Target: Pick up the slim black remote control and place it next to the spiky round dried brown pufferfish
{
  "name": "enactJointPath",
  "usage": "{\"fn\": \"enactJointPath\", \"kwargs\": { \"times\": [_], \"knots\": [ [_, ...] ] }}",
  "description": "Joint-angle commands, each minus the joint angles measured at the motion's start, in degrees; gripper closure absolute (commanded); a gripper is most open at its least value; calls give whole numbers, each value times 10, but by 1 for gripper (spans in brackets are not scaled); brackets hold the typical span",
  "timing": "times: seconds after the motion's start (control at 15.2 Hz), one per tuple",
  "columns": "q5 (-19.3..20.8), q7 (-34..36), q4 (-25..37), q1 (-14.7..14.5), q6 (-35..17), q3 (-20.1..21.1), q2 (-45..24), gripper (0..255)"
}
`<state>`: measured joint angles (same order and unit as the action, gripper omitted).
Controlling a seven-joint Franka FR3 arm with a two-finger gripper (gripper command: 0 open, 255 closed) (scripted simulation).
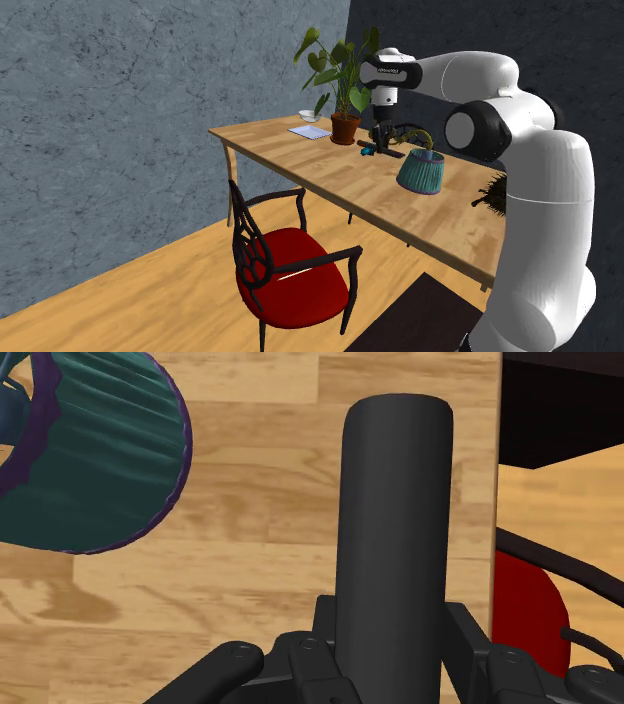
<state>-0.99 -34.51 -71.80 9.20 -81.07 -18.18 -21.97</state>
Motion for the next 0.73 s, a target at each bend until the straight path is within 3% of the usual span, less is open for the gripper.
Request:
{"fn": "enactJointPath", "kwargs": {
  "times": [0.0,0.66],
  "knots": [
    [-1,0,20,1,18,0,-3,255],
    [-12,-10,169,19,122,-1,-47,255]
  ]
}}
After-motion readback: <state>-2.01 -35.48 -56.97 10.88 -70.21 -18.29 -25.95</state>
